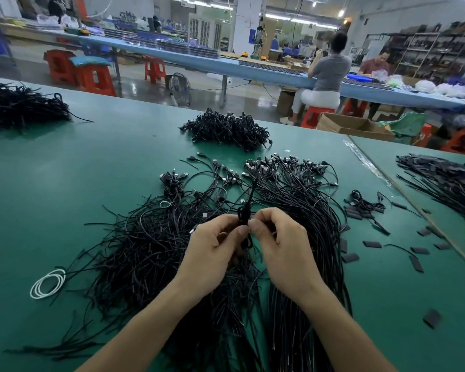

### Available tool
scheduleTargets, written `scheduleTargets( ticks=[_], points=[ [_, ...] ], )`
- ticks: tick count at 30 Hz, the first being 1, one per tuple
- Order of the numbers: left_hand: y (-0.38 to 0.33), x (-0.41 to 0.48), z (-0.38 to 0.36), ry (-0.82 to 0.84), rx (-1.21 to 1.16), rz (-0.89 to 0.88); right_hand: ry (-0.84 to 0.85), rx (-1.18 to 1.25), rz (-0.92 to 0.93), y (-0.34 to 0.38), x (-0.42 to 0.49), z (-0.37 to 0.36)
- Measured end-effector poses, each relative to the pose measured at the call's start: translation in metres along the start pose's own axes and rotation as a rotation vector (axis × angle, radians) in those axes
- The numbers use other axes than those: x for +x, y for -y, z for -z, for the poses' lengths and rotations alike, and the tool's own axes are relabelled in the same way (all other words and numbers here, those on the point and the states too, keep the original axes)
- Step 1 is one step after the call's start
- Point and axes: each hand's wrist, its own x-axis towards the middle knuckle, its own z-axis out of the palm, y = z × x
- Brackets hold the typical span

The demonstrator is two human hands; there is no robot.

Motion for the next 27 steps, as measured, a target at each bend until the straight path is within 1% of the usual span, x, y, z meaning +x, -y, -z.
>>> scheduleTargets(
  ticks=[2, 5, 6, 8, 10, 13, 16, 20, 24, 25, 27],
  points=[
    [0.0, -0.002, -0.004, -0.07, -0.013, -0.042, 0.007, 0.181, -0.103, 0.0, -0.001, -0.003],
    [0.001, -0.004, -0.004, -0.137, -0.109, -0.08, 0.076, 0.419, -0.167, 0.001, -0.004, -0.003],
    [0.002, -0.004, -0.003, -0.141, -0.137, -0.099, 0.103, 0.507, -0.181, 0.002, -0.005, -0.002],
    [0.0, -0.004, 0.0, -0.12, -0.287, -0.092, 0.131, 0.615, -0.212, 0.003, -0.006, -0.001],
    [-0.004, -0.002, 0.003, -0.093, -0.422, -0.044, 0.141, 0.584, -0.199, 0.003, -0.005, 0.0],
    [-0.01, 0.002, 0.005, -0.089, -0.411, 0.007, 0.173, 0.481, -0.14, 0.004, -0.004, -0.001],
    [-0.01, 0.002, 0.008, -0.099, -0.388, 0.064, 0.158, 0.437, -0.123, 0.001, -0.005, -0.003],
    [-0.003, 0.002, 0.013, -0.055, -0.461, 0.094, 0.143, 0.35, -0.127, -0.008, -0.006, -0.005],
    [0.003, 0.004, 0.014, -0.054, -0.334, 0.04, 0.131, 0.339, -0.166, -0.014, -0.006, -0.004],
    [0.003, 0.005, 0.015, -0.051, -0.263, 0.015, 0.127, 0.334, -0.166, -0.015, -0.005, -0.003],
    [0.004, 0.006, 0.016, -0.069, -0.022, -0.033, 0.119, 0.309, -0.154, -0.014, -0.005, 0.0]
  ],
)
